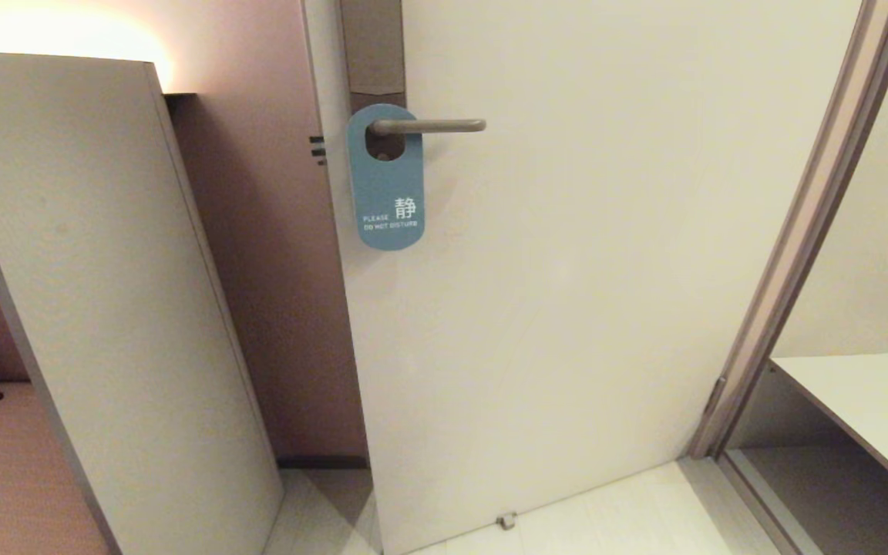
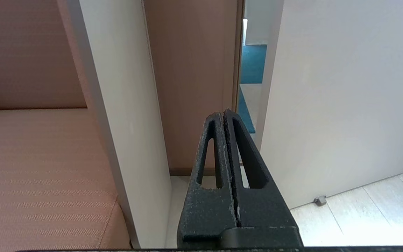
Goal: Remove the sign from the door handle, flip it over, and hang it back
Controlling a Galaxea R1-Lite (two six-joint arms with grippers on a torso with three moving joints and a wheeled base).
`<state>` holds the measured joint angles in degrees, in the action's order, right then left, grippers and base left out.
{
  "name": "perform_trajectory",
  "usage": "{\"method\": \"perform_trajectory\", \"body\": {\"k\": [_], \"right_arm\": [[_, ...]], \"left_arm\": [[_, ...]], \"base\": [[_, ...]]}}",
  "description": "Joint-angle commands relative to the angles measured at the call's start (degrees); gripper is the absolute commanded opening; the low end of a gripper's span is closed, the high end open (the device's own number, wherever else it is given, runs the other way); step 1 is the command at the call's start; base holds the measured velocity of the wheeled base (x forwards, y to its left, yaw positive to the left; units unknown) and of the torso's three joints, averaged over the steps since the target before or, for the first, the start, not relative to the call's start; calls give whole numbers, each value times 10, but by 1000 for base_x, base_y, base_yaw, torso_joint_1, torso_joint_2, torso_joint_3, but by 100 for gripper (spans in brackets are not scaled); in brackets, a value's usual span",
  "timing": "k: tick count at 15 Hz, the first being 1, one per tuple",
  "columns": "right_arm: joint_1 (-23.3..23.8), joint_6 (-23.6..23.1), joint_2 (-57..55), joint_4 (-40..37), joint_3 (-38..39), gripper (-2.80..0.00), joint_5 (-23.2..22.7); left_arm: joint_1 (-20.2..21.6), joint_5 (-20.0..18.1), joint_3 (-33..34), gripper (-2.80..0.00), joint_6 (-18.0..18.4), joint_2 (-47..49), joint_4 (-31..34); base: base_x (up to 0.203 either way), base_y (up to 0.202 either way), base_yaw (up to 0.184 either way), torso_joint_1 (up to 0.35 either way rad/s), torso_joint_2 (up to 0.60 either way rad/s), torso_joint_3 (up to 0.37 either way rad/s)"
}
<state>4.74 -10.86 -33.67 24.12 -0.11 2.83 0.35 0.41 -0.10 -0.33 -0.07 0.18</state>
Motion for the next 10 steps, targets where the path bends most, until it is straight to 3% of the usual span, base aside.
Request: {"method": "perform_trajectory", "body": {"k": [1, 5, 10], "right_arm": [[-9, 2, 70, -44, 1, -280, 0], [-11, 29, 173, -173, 1, -280, 0], [-44, 52, 240, -219, 1, -280, -30]], "left_arm": [[0, 0, 0, -280, 0, 1, 0], [0, 0, -1, -280, 0, 1, 0], [1, 0, 0, -280, 0, 1, 0]], "base": [[0, 0, 0, 0, 0, 0], [0, 0, 0, 0, 0, 0], [0, 0, 0, 0, 0, 0]]}}
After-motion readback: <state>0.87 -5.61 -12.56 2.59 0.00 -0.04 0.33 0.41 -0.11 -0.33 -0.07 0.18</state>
